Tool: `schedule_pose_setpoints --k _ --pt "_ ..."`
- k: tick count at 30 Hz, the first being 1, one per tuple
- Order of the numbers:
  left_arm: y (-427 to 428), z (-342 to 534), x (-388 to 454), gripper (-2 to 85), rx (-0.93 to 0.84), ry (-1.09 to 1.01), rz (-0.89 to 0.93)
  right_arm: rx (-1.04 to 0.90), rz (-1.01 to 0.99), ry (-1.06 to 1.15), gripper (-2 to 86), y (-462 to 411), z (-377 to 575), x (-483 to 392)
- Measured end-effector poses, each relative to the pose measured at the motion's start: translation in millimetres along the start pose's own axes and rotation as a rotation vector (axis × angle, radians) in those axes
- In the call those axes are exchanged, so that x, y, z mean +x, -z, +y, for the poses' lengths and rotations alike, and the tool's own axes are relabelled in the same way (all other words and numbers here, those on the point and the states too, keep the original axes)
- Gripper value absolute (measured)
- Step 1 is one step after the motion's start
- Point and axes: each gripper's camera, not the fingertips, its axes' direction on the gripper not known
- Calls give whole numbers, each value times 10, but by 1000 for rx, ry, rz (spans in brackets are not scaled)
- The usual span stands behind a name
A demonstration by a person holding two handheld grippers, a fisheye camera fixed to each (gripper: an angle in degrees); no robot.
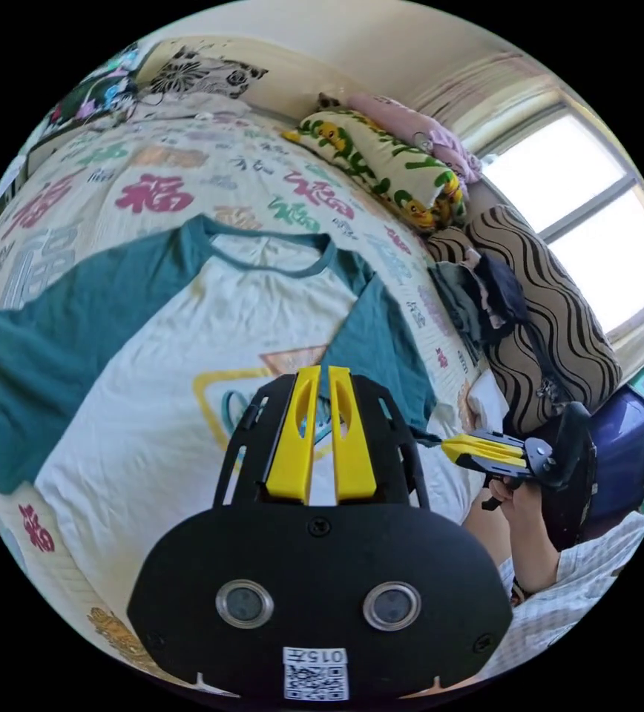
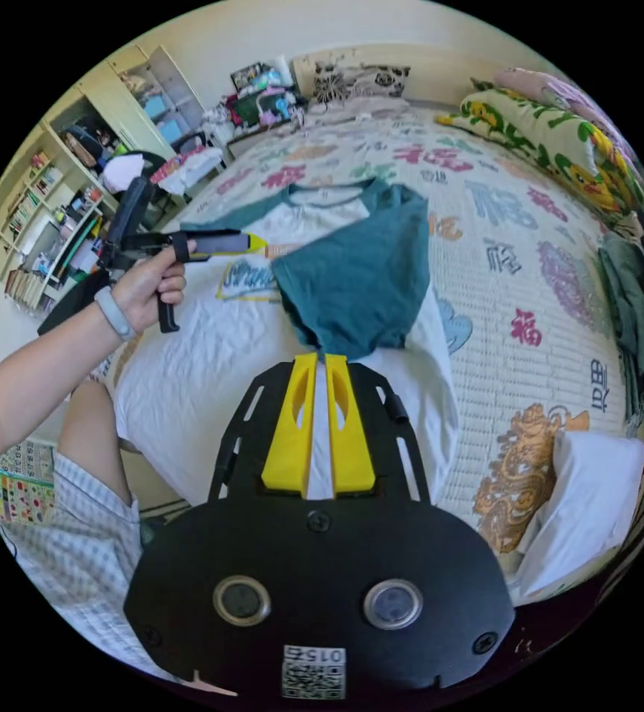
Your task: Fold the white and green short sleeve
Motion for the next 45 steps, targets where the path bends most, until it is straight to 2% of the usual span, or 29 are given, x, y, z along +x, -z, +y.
schedule_pose_setpoints --k 2,5,7,10,13,18,23,25,29,32,35,39,42,45 --pt "26 92 -154 37 -5 23 14 -59 37 -6 15 -142 7 -57" --pt "189 99 -147 49 43 -15 10 9 45 -18 8 -145 -11 -87" --pt "177 -15 62 52 34 -125 21 113 11 -60 1 -144 -126 -32" --pt "-60 -160 286 51 -45 -228 16 111 14 -88 -4 -395 -341 17" --pt "-413 -196 240 36 -189 -226 -32 -75 45 -77 -7 -844 -473 2" --pt "-342 -221 110 27 -257 -207 -48 -22 4 -89 -6 -934 -495 29" --pt "-81 -553 459 20 -99 -279 -12 143 25 -177 -6 -950 -733 149" --pt "-260 -775 656 11 -111 -310 -4 127 78 -215 -6 -1104 -916 169" --pt "-650 -985 659 -3 -211 -240 -17 23 99 -198 -6 -1471 -1087 154" --pt "-692 -1061 584 -7 -215 -214 -84 49 64 -217 -6 -1646 -1084 170" --pt "-539 -1074 442 -8 -186 -154 -54 58 19 -266 -6 -1772 -1097 200" --pt "50 -926 273 -8 -61 -119 -48 76 53 -295 -6 -1869 -1143 93" --pt "605 -541 195 -7 -57 -167 55 168 -39 -257 -6 -1888 -1199 -105" --pt "1118 51 98 -6 -80 -222 -5 143 -100 -162 -6 -2119 -1384 -430"
